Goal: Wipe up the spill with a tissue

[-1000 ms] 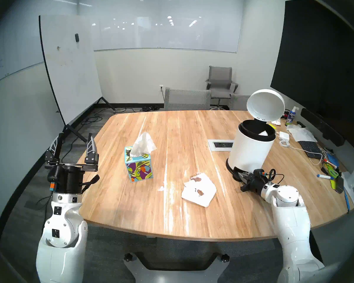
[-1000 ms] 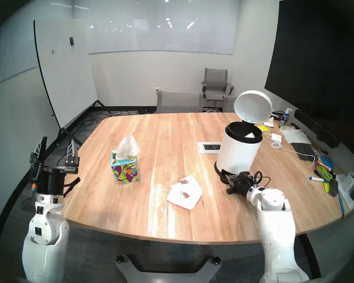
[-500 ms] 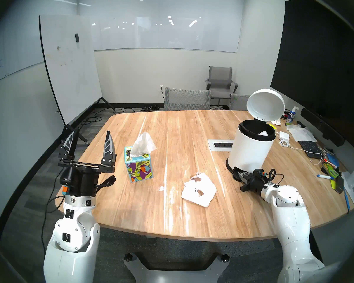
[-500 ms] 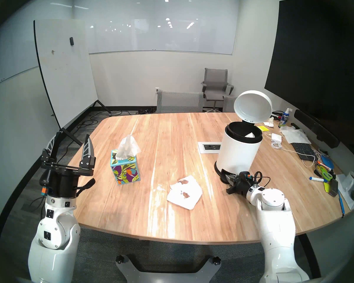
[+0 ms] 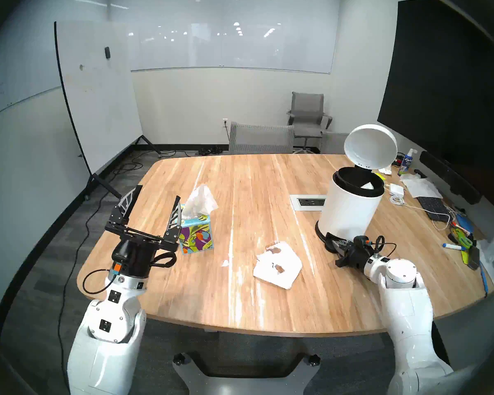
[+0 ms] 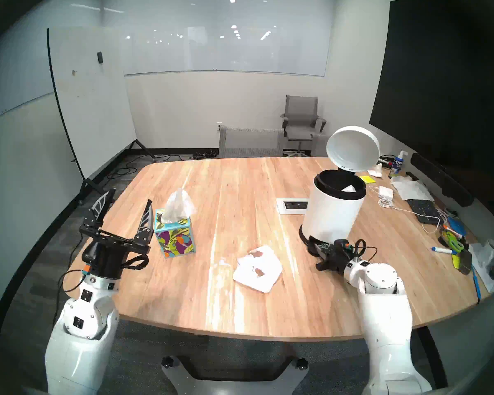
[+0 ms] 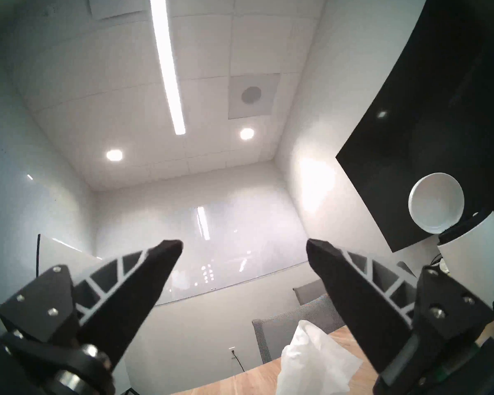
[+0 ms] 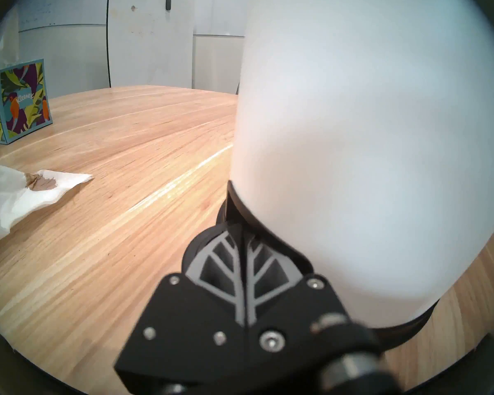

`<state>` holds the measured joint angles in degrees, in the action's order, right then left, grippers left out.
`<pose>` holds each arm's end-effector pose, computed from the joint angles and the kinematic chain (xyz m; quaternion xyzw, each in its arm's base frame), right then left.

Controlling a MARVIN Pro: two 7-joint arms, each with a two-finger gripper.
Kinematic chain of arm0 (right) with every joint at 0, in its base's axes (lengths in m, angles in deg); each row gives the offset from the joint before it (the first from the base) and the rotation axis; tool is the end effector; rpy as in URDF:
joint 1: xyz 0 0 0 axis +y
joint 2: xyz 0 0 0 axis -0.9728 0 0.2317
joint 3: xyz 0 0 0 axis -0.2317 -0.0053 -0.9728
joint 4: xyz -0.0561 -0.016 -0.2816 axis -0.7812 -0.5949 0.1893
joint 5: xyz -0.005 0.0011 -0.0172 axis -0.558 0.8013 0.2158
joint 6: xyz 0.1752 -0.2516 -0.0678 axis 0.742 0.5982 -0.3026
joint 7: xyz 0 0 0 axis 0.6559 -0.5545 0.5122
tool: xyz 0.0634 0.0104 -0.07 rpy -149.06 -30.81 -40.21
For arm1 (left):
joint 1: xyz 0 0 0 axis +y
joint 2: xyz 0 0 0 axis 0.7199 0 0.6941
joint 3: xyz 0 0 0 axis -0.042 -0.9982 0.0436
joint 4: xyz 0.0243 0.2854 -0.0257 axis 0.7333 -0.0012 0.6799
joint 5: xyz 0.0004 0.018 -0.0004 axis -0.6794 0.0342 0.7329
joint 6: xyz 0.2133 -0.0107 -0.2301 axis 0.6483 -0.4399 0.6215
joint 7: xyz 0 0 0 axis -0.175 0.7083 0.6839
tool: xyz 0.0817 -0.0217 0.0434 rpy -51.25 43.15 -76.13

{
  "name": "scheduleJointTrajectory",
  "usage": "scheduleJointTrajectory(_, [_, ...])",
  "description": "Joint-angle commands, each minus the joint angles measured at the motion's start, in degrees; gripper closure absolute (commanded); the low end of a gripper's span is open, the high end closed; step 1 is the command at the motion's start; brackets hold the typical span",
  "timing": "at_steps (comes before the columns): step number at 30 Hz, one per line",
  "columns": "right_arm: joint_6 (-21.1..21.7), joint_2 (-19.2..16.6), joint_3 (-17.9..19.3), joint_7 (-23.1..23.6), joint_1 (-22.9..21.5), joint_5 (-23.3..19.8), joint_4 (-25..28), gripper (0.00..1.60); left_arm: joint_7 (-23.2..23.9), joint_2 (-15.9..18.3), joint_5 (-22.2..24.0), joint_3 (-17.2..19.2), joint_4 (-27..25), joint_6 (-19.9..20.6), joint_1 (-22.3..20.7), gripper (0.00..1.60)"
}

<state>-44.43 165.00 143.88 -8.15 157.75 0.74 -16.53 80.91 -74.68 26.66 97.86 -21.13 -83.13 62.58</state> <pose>0.4286 -0.1602 -0.3632 -0.7853 -0.2119 -0.5775 0.0699 0.3087 0.0491 -0.2177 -0.3867 0.1775 -0.9045 0.0284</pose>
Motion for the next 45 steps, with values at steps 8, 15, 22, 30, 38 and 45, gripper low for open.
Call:
scheduleJointTrajectory(8, [1.81, 0.24, -1.07, -0.66, 3.07, 1.76, -4.36, 1.60, 4.68, 7.92, 1.98, 0.06, 0.51, 0.08, -10.83, 0.00])
scheduleJointTrajectory(15, [1.76, 0.19, -1.16, -0.78, 3.04, 1.71, -4.51, 1.60, 6.67, 10.56, 5.16, 0.23, 4.03, 1.94, -15.69, 0.00])
scheduleJointTrajectory(22, [1.38, 0.23, -1.04, -0.71, 3.16, 1.37, -4.27, 1.60, 7.84, 12.93, 8.36, 1.02, 6.18, 5.15, -19.82, 0.00])
scheduleJointTrajectory(30, [0.48, 0.36, -0.69, -0.48, 3.32, 0.45, -3.41, 1.60, 8.35, 15.60, 11.70, 3.03, 7.68, 10.36, -24.33, 0.00])
scheduleJointTrajectory(38, [-0.01, 0.43, -0.61, -0.65, 3.40, -0.04, -3.20, 1.60, 5.77, 16.71, 15.08, 5.87, 6.92, 14.57, -29.07, 0.00])
scheduleJointTrajectory(45, [0.04, 0.40, -0.76, -0.94, 3.53, 0.05, -3.54, 1.60, 3.80, 17.49, 17.63, 5.23, 8.07, 18.14, -32.93, 0.00])
